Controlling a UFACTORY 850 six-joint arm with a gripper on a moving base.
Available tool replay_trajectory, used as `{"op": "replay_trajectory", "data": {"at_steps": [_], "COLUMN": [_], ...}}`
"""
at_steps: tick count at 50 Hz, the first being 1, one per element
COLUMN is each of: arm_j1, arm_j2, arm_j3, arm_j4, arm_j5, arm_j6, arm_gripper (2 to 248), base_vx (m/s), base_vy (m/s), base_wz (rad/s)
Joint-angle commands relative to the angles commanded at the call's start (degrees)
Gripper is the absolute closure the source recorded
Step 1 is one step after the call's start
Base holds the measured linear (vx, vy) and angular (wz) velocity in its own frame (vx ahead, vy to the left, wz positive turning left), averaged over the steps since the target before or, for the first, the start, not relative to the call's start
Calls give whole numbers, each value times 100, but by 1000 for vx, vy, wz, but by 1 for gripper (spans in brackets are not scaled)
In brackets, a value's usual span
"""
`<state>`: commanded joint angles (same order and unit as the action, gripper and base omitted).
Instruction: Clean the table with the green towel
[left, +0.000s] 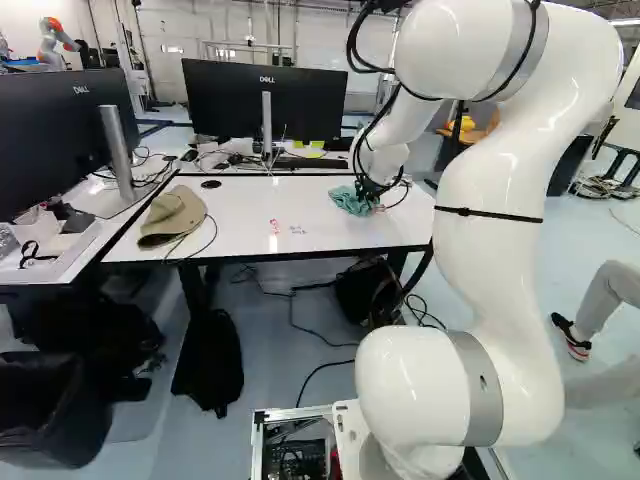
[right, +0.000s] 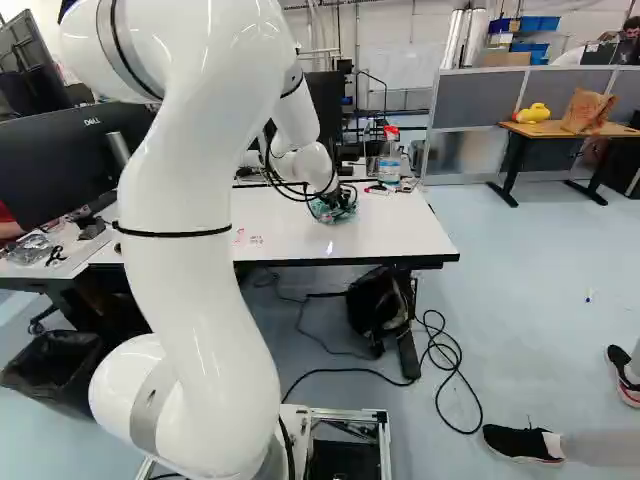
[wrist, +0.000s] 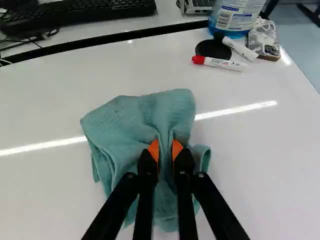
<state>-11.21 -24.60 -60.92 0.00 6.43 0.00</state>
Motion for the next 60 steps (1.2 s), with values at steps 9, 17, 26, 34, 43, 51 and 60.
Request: {"op": "replay_trajectory", "data": {"at_steps": [9,17,26,34,43,51,60], "arm_j1": [-134,-239,-284,-256,-217,-175,-84], "arm_j2": [-98,-242,-435,-617,-825,-1008,-1152], "arm_j3": [-127,-315,-568,-811,-1092,-1342,-1540], "arm_j4": [0,0,0,0,0,0,0], "arm_j5": [0,0,0,0,0,0,0], "arm_j6": [0,0,0,0,0,0,0], "arm_gripper": [200,200,200,200,200,200,200], "base_vx": [0,0,0,0,0,0,0], "base_vy": [0,0,0,0,0,0,0], "base_wz": [0,0,0,0,0,0,0]}}
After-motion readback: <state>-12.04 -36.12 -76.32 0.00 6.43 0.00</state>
